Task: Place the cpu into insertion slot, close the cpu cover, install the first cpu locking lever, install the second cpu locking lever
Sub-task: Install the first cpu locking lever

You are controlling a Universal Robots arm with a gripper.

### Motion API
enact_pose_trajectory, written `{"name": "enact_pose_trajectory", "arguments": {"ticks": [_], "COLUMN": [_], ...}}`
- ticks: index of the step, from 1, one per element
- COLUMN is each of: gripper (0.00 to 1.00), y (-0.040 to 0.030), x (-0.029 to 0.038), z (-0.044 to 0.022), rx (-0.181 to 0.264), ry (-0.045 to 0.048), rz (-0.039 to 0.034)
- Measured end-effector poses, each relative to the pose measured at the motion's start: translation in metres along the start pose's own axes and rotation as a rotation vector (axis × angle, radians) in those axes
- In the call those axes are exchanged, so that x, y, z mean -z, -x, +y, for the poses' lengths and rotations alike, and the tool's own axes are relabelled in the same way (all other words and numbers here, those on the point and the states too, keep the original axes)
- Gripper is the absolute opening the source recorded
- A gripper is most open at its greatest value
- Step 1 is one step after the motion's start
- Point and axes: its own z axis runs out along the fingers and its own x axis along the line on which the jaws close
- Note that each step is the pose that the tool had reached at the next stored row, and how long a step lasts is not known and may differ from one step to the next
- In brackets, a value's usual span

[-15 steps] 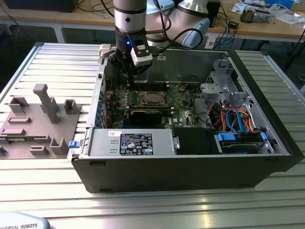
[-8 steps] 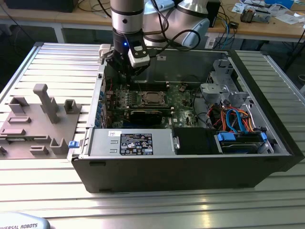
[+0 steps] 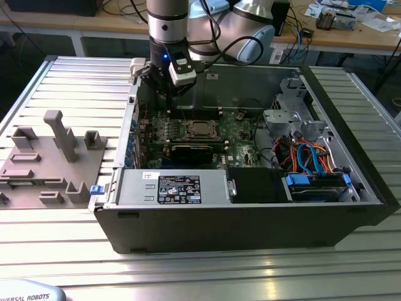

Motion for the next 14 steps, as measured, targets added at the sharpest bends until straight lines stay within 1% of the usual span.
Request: {"name": "enact_pose_trajectory", "arguments": {"ticks": [3, 4, 7, 10, 14], "gripper": [0.11, 0.11, 0.11, 0.11, 0.11], "y": [-0.0003, -0.0004, 0.0015, 0.008, 0.0189], "x": [-0.0031, -0.005, -0.0072, -0.0086, -0.0095], "z": [0.0026, 0.0046, 0.0087, 0.0126, 0.016], "rx": [0.026, 0.037, 0.045, 0.05, 0.057], "ry": [-0.0001, -0.0001, 0.0, -0.0002, -0.0002], "rz": [0.0005, 0.0006, 0.0007, 0.0009, 0.0011]}}
